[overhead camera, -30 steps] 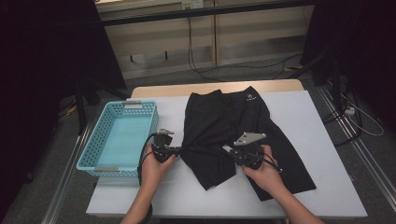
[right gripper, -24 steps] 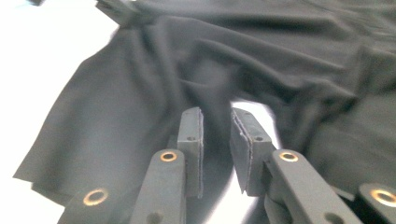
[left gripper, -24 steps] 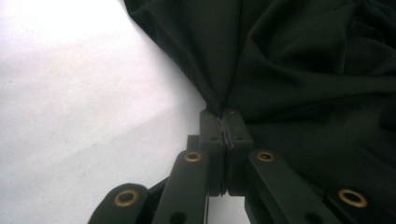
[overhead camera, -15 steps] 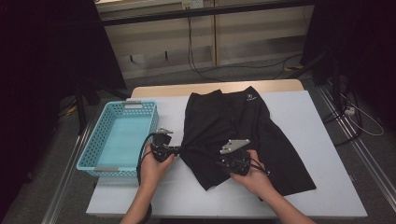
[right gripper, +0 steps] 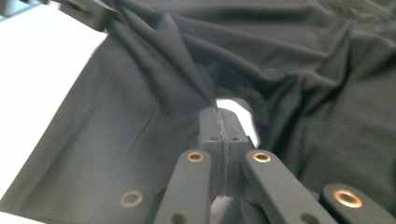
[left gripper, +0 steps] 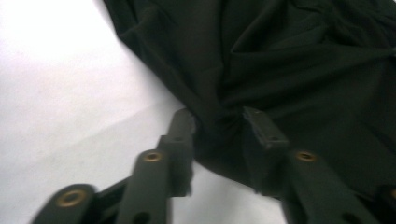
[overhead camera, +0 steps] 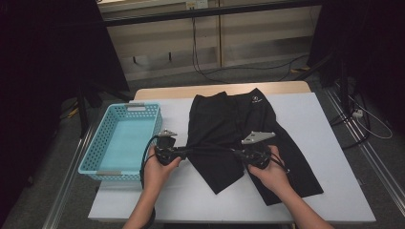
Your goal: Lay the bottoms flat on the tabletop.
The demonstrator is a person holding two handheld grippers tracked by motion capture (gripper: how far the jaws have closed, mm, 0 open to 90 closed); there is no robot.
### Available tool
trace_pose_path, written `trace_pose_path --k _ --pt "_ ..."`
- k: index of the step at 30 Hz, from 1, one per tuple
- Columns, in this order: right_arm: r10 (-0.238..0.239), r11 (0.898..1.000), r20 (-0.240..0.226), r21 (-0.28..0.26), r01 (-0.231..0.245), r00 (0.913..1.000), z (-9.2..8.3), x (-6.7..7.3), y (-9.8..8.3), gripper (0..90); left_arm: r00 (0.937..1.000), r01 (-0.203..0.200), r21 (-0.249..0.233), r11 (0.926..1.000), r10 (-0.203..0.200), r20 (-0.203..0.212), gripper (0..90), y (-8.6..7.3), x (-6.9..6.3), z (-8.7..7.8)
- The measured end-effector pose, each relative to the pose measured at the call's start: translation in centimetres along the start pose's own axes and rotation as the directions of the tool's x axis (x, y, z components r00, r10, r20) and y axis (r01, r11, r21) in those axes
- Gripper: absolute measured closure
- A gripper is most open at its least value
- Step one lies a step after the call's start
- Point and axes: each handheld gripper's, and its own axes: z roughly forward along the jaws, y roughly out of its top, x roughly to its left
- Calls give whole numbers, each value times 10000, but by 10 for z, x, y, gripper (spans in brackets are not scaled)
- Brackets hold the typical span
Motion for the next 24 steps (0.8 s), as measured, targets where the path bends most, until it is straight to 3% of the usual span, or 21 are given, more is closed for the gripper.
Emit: trace_pose_path --k 2,7,12,15,21,24 --pt "-77 9999 200 91 75 9998 2 -2 -1 900 10000 -69 -96 9999 68 -49 494 1 -1 -3" --pt "-204 9997 340 157 199 9992 7 -1 -1 885 9999 -82 -118 9999 80 -142 452 1 0 -4" --pt "-877 9960 751 263 859 9933 7 10 0 651 9994 -223 -184 9996 217 -278 330 2 -1 -3" --pt "-1100 9939 726 71 1098 9913 2 20 3 553 9976 -608 -267 9978 599 -342 276 5 -2 -5" --pt "-1932 9807 118 -268 1935 9811 1 52 7 529 9963 -708 -592 9957 678 -520 224 9 -2 -13" --pt "-2136 9768 -1093 -127 2136 9708 9 69 4 636 9962 -704 -638 9955 668 -568 221 9 -2 -14"
